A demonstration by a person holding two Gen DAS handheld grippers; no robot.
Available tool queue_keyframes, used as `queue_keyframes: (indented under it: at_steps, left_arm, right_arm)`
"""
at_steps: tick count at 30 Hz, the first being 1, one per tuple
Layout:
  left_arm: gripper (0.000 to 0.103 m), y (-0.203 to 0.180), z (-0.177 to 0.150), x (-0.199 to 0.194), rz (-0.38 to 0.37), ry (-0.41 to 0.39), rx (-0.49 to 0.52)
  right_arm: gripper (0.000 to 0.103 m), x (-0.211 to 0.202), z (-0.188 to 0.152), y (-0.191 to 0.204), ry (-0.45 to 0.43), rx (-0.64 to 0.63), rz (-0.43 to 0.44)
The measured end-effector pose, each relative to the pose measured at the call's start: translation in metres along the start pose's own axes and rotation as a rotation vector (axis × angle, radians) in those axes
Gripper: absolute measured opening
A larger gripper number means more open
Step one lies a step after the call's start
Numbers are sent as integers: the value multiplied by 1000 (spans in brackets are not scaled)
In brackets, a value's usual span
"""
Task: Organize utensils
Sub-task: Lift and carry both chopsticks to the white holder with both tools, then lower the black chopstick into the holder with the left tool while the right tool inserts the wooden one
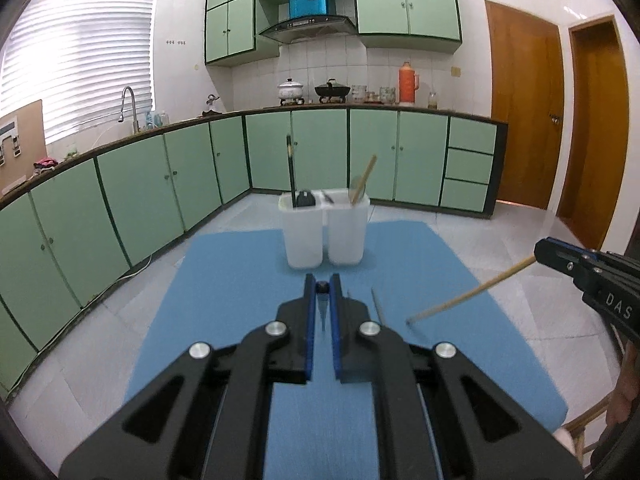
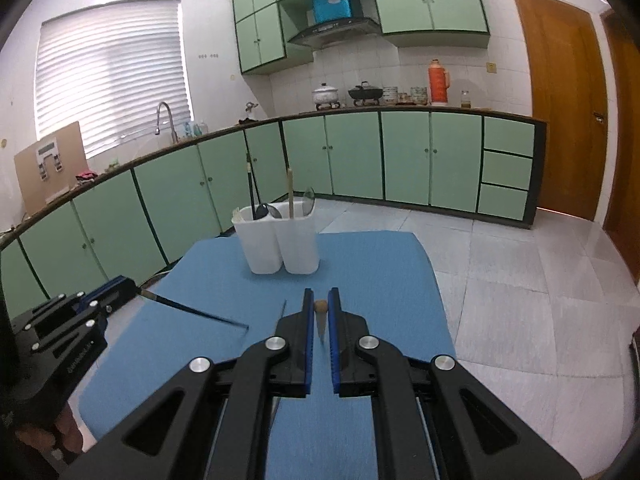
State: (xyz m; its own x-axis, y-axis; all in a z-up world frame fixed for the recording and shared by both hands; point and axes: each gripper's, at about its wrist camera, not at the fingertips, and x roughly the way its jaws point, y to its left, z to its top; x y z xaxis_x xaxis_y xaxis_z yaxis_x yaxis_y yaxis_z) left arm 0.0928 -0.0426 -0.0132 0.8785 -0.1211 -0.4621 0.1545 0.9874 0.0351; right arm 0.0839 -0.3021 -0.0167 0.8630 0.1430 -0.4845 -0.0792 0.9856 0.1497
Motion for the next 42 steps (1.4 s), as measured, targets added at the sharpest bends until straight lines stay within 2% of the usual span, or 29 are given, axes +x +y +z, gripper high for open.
queue_keyframes:
  at_steps: [4, 10, 20, 27, 32, 42]
  left_arm:
    - [6, 8, 28, 8, -47, 26, -28]
    - [6, 14, 56, 16, -73, 34, -39]
    - [6, 20, 77, 18, -99, 18, -46]
    - [6, 28, 104, 19, -91, -36, -64]
    - [6, 36, 135, 20, -78, -99, -83]
    - [6, 43, 197, 44, -40, -200, -104]
  right_arm:
    - [7, 4, 21, 4, 27, -9, 28]
    - [7, 13, 46, 16, 46, -49, 32]
    - [7, 18, 73, 26, 42, -80, 65]
    - [7, 13, 104, 32, -14, -106, 86]
    - [7, 14, 132, 40, -65, -123, 106]
    - [7, 47, 192, 52, -129, -129, 126]
